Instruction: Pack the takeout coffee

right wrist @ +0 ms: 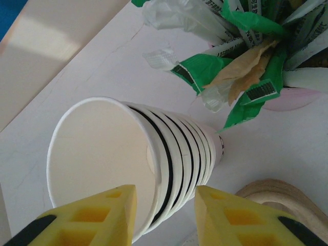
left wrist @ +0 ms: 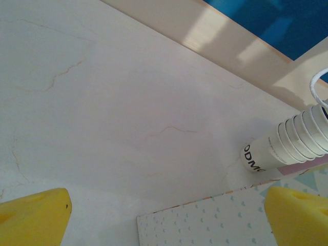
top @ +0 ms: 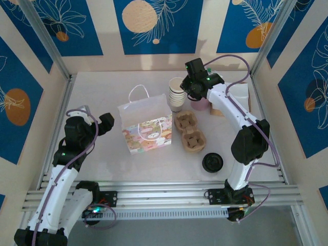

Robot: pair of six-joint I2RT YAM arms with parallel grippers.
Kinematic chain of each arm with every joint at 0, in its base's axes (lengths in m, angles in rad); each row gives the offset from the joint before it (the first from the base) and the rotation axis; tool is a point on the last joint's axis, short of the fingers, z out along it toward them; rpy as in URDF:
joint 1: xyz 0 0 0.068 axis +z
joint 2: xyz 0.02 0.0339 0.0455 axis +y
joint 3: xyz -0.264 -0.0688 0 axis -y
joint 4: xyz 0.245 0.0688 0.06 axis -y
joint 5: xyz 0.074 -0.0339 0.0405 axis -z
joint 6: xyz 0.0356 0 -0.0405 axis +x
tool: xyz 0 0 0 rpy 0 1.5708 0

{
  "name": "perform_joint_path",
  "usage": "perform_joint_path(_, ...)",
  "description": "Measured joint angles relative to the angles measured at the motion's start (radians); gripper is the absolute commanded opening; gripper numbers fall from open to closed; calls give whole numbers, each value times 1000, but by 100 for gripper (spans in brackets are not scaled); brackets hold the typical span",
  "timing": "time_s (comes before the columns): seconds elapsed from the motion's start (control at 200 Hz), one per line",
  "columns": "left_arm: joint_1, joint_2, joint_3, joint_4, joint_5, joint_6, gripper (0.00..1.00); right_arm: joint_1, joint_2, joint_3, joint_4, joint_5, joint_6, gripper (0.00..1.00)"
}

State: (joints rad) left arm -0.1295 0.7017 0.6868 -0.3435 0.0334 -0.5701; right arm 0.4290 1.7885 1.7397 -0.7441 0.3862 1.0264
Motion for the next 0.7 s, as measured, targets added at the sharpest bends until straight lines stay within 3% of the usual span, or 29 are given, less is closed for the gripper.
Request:
perform_joint_path(0.385,0,0,0,6,0,0,97,0,45,45,14,11,0,31)
perform_joint_path(0.7,0,0,0,6,0,0,97,0,58,60,-2,30,-4,22)
